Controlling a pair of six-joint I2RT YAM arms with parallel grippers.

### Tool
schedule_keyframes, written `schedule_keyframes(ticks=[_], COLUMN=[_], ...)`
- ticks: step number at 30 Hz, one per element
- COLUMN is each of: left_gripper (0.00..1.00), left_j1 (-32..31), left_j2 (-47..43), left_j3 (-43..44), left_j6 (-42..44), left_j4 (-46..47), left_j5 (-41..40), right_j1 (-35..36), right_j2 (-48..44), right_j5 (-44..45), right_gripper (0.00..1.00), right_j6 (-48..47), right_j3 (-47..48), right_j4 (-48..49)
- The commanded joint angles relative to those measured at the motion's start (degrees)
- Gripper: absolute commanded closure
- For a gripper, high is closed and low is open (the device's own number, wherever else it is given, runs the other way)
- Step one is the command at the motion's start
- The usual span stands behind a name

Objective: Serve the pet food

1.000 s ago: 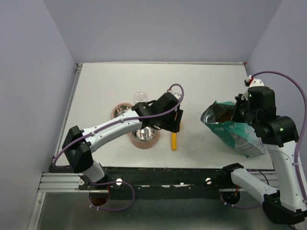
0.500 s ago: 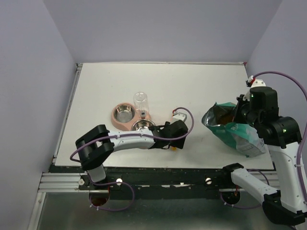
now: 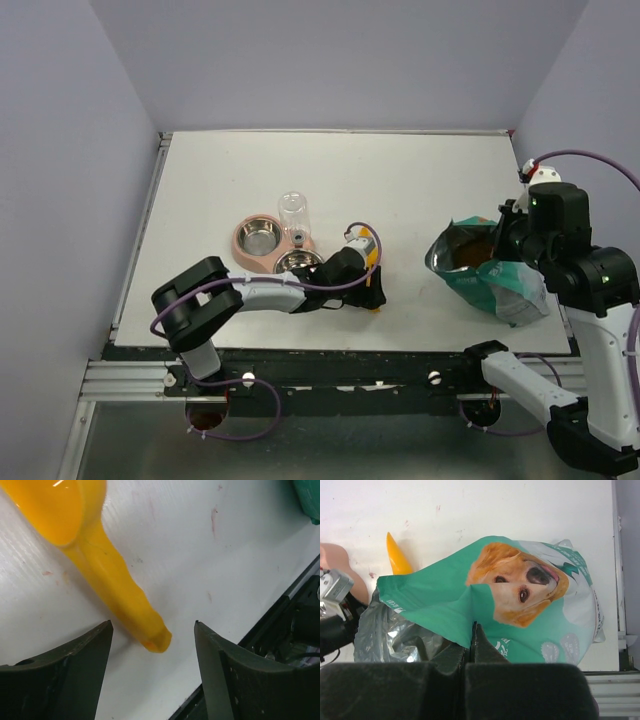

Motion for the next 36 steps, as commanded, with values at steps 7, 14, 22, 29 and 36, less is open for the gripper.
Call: schedule_keyframes(ticks=[7,14,22,29,36], left_gripper=[0.39,0.79,0.5,0.31,0.3], left_j1=[1.82,-3.09,-4.42,-4.59,-4.59], left_j2=[8.75,9.19,7.35,7.35,6.91], left_j3=[5.37,13.35,9.69,6.71,-2.87], left_j6=[5.08,12.11,15.46,15.73,17.05], left_j4=[-0.83,-17.2,-13.77,-5.42,13.9], left_j5=[-4.3,-23.07,-23.57,-22.5,-19.16], right_j1=[0.44,0.44,0.44,0.27,0.44], right_j2=[-0.33,-0.07,-1.73,-3.58,-5.95], right_j5=[-2.9,-2.11,-3.33,-3.95,-4.57], right_gripper=[1.0,1.0,1.0,1.0,1.0], right_j6=[-1.82,-3.93,-2.97,-3.84,-4.2], right_j3=[6.08,6.17,1.69,-0.86,-2.0], right_j4=[3.31,2.77,5.41,7.7,9.89])
